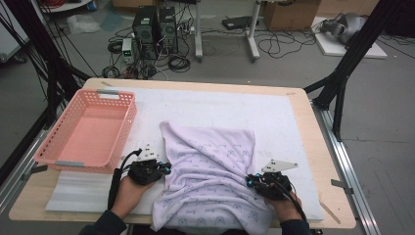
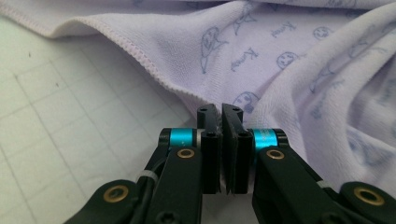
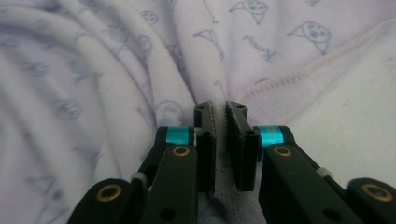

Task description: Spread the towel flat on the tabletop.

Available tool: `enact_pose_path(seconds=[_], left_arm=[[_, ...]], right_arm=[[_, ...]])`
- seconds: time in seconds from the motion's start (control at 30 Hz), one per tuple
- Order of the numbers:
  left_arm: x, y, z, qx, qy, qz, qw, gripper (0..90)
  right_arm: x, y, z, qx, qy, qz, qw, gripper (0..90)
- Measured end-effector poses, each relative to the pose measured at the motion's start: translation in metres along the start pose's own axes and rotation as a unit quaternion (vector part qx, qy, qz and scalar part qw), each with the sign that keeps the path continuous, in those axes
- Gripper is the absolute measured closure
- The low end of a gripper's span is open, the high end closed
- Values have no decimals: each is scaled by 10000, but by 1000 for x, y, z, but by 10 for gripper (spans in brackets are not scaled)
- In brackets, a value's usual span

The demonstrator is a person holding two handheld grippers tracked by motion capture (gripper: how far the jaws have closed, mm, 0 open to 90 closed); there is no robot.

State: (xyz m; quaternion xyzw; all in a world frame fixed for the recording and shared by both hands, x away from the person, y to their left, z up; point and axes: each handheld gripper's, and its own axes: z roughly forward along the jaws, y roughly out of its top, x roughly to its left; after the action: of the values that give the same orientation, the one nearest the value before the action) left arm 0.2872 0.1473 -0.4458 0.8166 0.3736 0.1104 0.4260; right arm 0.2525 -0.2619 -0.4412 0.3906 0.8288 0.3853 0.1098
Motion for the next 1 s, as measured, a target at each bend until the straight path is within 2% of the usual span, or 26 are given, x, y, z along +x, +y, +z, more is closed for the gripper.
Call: enact_pose_path(seconds=[0.1, 0.13, 0.17, 0.23, 0.27, 0.37, 0.43, 0.5, 0.6, 0.63, 0.67, 0.7, 0.73, 0.77, 0.8, 0.83, 0.97, 1.0], left_arm=[[1, 4, -6, -231, -115, -64, 9996, 850], [2, 5, -7, -321, -97, -60, 9994, 829], [2, 5, -8, -396, -16, -45, 9992, 777], [6, 3, -8, -428, 110, -79, 9990, 664], [8, 2, -8, -437, 125, -145, 9989, 648], [12, 1, -7, -444, 162, -322, 9984, 560], [12, 2, -6, -457, 152, -362, 9982, 532], [11, 2, -2, -495, 122, -386, 9980, 521], [9, 3, 5, -389, 110, -301, 9987, 514], [8, 2, 8, -316, 115, -253, 9991, 518], [7, 2, 11, -216, 142, -218, 9994, 534], [6, 3, 12, -185, 233, -150, 9994, 575], [4, 3, 12, -168, 257, -105, 9995, 648], [3, 3, 12, -144, 288, -76, 9995, 800], [3, 3, 11, -86, 254, -13, 9996, 835], [3, 3, 10, -56, 236, -41, 9997, 862], [3, -1, -2, 124, 17, -103, 9999, 871], [3, -2, -4, 158, -30, -79, 9998, 871]], right_arm=[[-2, 0, -4, 110, 248, 131, 9995, 795], [-2, 1, -5, 75, 245, 100, 9996, 767], [-3, 3, -6, -22, 211, 99, 9997, 697], [-5, 9, -8, -309, -13, 186, 9993, 621], [-6, 11, -9, -438, -158, 216, 9987, 596], [-13, 19, -7, -680, -744, 372, 9942, 553], [-24, 26, 0, -675, -1016, 515, 9912, 544], [-31, 33, 10, -604, -1176, 583, 9895, 534], [-41, 40, 29, -293, -1305, 608, 9892, 540], [-43, 41, 35, -170, -1309, 576, 9896, 575], [-43, 41, 39, -22, -1418, 478, 9887, 622], [-43, 41, 40, -51, -1402, 433, 9892, 725], [-44, 40, 39, -42, -1271, 462, 9908, 817], [-42, 40, 38, 18, -1294, 353, 9910, 872], [-41, 40, 37, 57, -1295, 328, 9910, 877], [-41, 39, 34, 122, -1230, 347, 9917, 879], [-39, 34, 20, 474, -1174, 315, 9915, 871], [-39, 34, 17, 591, -1185, 221, 9909, 849]])
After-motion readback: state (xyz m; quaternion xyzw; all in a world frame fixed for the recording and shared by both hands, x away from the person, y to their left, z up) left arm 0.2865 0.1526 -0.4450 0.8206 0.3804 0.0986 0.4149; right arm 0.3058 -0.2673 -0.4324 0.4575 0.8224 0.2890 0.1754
